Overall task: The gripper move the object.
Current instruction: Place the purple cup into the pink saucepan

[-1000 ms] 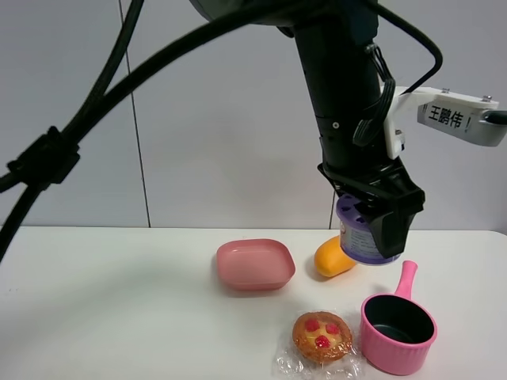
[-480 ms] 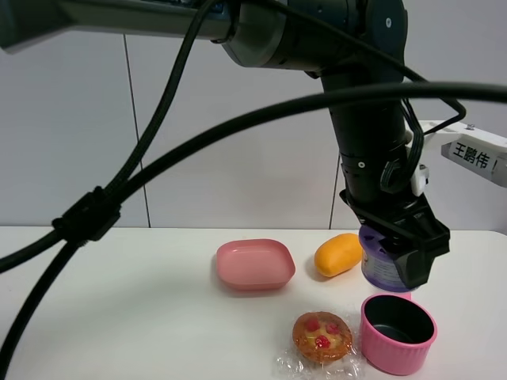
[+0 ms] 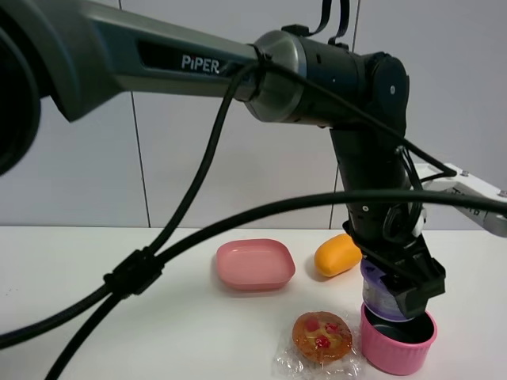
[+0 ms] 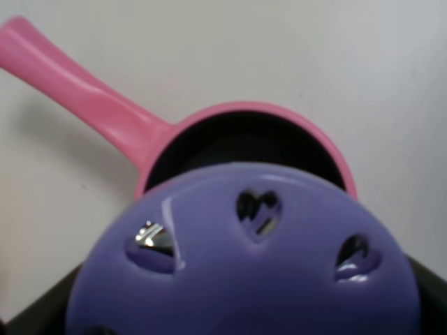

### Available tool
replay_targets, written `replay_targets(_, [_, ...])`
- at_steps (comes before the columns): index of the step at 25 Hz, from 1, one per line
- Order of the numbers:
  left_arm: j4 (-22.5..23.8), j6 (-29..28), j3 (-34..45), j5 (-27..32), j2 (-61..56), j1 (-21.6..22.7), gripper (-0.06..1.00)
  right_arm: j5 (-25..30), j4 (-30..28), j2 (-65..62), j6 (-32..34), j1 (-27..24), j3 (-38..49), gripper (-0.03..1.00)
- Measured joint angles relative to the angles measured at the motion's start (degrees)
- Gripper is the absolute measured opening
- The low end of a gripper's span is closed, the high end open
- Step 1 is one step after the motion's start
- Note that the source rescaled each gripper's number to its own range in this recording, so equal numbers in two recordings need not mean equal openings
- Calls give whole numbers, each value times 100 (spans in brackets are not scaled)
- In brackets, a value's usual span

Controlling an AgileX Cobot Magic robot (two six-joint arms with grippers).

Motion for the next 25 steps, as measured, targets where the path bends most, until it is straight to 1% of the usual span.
replay_targets(6, [-11, -6, 0, -149, 158, 0, 0, 0, 0, 0, 0, 0, 0, 100])
replay_targets(19, [-117, -6, 0, -149, 158, 0, 0, 0, 0, 0, 0, 0, 0, 100])
replay_targets(25, [-280, -6, -111, -145, 158, -13, 0, 0, 0, 0, 0, 0, 0, 100])
